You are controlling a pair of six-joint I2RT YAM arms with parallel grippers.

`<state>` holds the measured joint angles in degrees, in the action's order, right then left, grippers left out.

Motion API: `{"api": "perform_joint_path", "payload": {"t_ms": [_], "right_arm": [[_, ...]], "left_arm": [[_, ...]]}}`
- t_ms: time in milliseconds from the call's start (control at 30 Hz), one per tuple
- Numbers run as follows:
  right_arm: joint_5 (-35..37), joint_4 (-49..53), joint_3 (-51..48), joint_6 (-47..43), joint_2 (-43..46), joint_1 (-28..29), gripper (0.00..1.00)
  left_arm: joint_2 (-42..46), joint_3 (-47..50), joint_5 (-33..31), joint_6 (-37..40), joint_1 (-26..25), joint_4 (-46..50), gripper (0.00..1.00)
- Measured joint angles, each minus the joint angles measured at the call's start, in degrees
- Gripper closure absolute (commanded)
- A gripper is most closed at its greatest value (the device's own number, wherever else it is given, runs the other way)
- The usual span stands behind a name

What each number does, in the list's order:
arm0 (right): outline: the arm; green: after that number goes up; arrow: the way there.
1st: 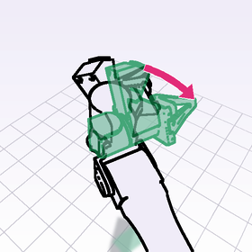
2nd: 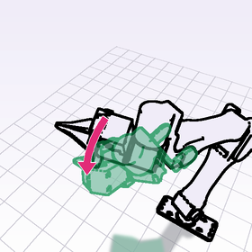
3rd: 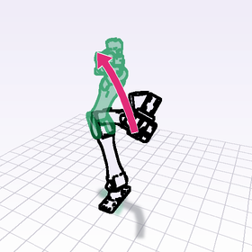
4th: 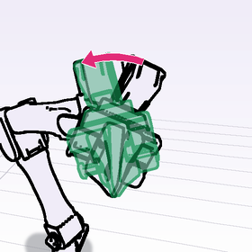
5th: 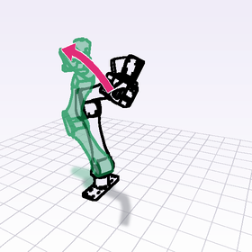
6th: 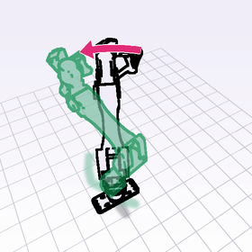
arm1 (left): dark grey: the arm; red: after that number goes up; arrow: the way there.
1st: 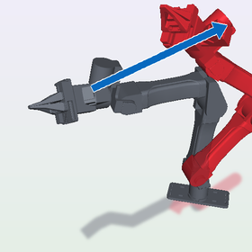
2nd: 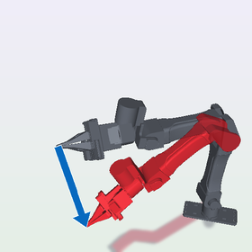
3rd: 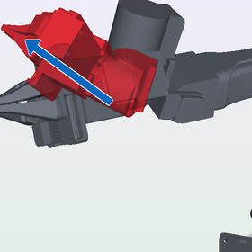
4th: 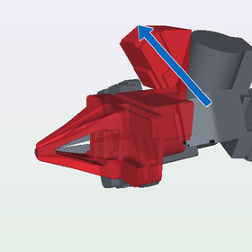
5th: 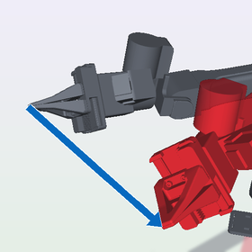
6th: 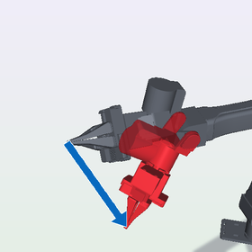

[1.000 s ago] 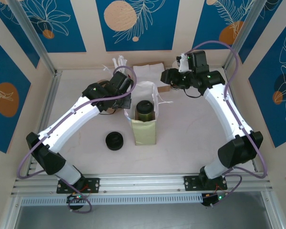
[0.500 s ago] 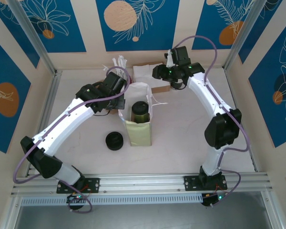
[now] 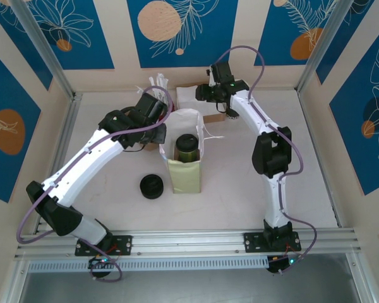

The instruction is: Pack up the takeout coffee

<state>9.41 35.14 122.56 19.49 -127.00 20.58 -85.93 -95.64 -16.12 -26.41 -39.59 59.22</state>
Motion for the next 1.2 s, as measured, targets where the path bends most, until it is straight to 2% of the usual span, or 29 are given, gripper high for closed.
{"api": "perform_joint_path", "payload": {"t_ms": [133,433,600,1200], "right_arm": [[2.60,0.02,3.65,-1.53,-3.93,0.63,0.44],[7.52,0.00,11.34,-4.66,-12.92,2.10,0.44],[8.85,0.00,16.17,-6.12,-17.79,2.25,0.43],[11.45,0.13,25.20,-11.30,-28.30,1.95,0.27]], "left_arm": [[0.02,-0.92,0.00,0.33,0.00,0.00,0.58],[0.61,-3.04,-0.02,1.11,0.00,-0.07,0.52],[2.43,-4.33,0.66,1.68,0.02,-0.31,0.52],[2.95,-6.05,3.74,3.04,0.07,-3.50,0.51]]}}
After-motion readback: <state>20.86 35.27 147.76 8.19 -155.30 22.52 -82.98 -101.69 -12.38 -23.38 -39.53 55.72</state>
